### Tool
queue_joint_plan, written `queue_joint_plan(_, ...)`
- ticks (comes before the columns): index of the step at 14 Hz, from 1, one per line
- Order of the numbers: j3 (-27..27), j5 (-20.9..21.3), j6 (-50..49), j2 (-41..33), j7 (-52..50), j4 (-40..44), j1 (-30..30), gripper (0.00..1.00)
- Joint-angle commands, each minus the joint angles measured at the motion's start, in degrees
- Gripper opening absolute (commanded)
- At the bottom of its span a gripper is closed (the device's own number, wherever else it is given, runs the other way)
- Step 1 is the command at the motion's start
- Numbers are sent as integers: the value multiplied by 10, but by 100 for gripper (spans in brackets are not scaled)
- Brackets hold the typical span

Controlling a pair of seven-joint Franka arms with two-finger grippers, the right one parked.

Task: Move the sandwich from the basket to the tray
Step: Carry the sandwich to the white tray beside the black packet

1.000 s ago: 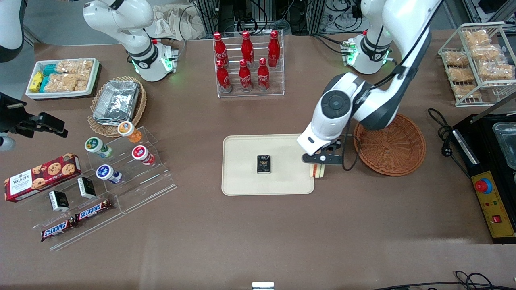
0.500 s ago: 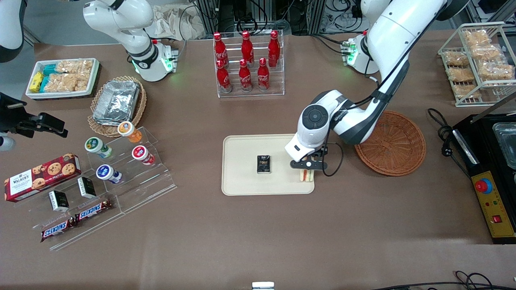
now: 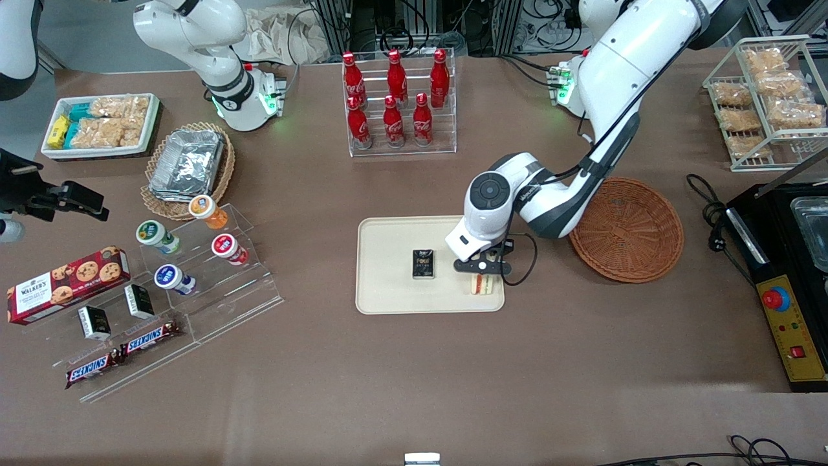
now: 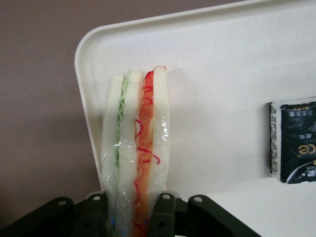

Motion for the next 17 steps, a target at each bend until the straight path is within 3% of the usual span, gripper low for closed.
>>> queue_joint_plan(1, 3, 19, 6, 16, -24, 17, -10, 55)
queue_joint_plan(2, 3, 19, 5, 14, -38, 17, -10, 100)
queue_joint_plan(7, 2, 15, -26, -5, -67, 43, -6, 100)
queue_joint_plan(10, 2, 6, -82, -55, -67, 72, -3, 100)
queue_joint_plan(12, 4, -48, -142, -99, -62, 110, 1, 100)
queue_joint_plan(14, 1, -71, -213, -131, -58, 143, 32, 100)
queue_joint_plan(17, 3, -170, -242, -219, -45, 144, 88, 100)
